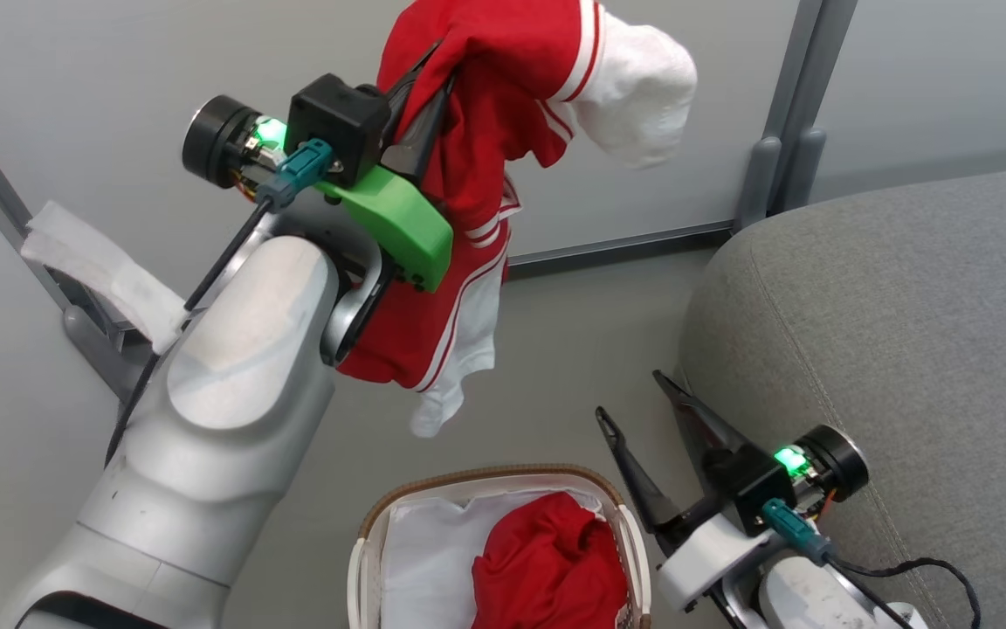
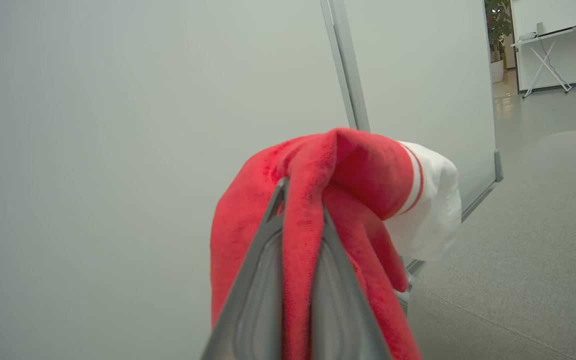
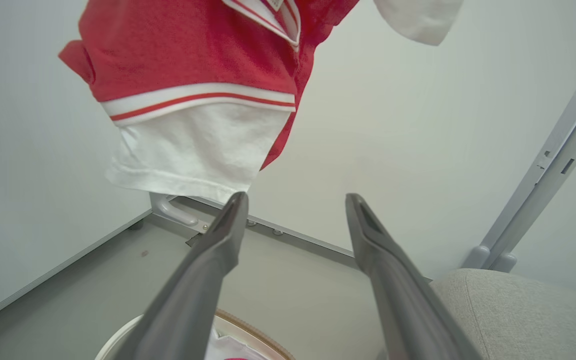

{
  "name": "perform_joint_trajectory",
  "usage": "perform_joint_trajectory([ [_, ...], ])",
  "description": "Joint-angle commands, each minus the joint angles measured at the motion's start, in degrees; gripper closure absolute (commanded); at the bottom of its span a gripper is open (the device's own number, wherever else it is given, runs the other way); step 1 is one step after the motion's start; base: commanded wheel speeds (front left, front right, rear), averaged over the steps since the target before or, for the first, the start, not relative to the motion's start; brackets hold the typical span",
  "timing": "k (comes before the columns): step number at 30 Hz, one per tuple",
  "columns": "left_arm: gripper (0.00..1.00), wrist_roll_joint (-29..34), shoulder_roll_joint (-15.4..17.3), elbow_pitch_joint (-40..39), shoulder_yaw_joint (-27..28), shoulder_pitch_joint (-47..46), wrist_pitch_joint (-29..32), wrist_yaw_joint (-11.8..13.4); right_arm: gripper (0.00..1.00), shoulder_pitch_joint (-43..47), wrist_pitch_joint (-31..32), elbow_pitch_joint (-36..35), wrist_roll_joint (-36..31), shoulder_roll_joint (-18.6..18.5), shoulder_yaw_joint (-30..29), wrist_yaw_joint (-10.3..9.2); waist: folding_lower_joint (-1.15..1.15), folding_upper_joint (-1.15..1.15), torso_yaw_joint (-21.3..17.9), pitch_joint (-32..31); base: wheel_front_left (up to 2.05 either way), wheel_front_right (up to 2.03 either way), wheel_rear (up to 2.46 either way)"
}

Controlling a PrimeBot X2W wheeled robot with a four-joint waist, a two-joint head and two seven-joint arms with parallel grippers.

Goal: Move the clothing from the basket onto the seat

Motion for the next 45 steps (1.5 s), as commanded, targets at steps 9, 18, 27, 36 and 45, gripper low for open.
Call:
perform_joint_trajectory([
  [9, 1.0, -1.3, -3.55, 1.85, -3.29, -5.67, 1.22, -0.11, 0.0, -5.95, -0.27, 2.54, 3.76, -0.24, 10.39, -0.04, 0.01, 0.0, 1.47, 0.18, 0.0, 0.0, 0.0],
  [18, 1.0, -6.63, -4.56, 0.37, -9.9, -7.28, 1.76, 1.26, 0.0, -11.23, -0.27, 8.79, 5.64, -0.24, 13.31, -0.04, 0.01, 0.0, 4.09, 0.11, 0.0, 0.0, 0.0],
  [27, 1.0, -13.3, -4.53, -1.75, -17.39, -8.78, 1.5, 5.88, 0.0, -14.1, -0.27, 10.99, 7.98, -0.24, 14.44, -0.04, 0.01, 0.0, 6.04, -0.2, 0.0, 0.0, 0.0],
  [36, 1.0, -17.6, -4.54, -1.46, -21.67, -10.07, 0.35, 8.26, 0.0, -16.88, -0.27, 9.77, 11.09, -0.23, 13.96, -0.04, 0.01, 0.0, 6.81, -0.18, 0.0, 0.0, 0.0],
  [45, 1.0, -21.1, -4.55, -0.94, -23.83, -11.35, -0.62, 9.51, 0.0, -19.74, -0.27, 11.1, 11.05, -0.21, 10.7, -0.04, 0.01, 0.0, 7.36, -0.18, 0.0, 0.0, 0.0],
])
